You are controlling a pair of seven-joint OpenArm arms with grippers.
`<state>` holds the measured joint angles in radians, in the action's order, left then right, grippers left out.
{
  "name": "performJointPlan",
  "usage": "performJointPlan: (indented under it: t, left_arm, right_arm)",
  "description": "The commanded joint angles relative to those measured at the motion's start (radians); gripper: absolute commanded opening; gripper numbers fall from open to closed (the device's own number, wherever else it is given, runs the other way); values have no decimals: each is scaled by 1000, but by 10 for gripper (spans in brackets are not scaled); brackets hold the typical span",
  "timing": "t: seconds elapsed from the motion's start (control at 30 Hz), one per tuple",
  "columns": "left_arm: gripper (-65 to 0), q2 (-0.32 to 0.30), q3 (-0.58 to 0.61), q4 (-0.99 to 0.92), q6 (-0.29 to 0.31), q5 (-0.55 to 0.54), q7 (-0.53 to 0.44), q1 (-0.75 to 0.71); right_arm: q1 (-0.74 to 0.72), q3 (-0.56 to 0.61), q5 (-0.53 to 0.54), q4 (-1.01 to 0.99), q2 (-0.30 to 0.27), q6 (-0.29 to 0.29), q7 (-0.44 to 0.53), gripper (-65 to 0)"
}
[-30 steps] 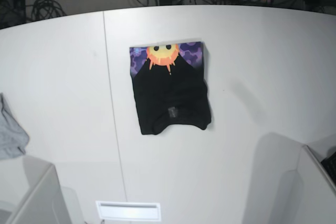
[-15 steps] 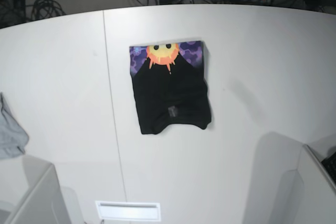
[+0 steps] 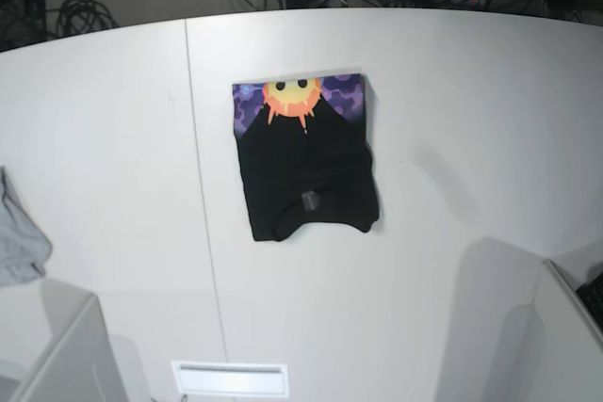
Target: Fold the T-shirt properly
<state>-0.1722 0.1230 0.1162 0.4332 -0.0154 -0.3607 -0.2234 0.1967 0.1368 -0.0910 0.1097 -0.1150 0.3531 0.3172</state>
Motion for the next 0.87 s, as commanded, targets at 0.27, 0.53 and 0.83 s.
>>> performJointPlan:
  t: [0.27, 0.53, 0.83]
  left_arm:
    - [-650, -7, 14, -6, 2, 4, -4, 34]
    - [-650, -7, 14, -11, 0, 5, -4, 25]
    - [-650, 16, 14, -75, 0, 4, -10, 34]
  right_arm:
    - [8, -3, -2, 23, -12, 5, 7, -650]
    - [16, -3, -2, 15, 1, 5, 4, -650]
    - [22, -3, -2, 15, 4, 5, 4, -650]
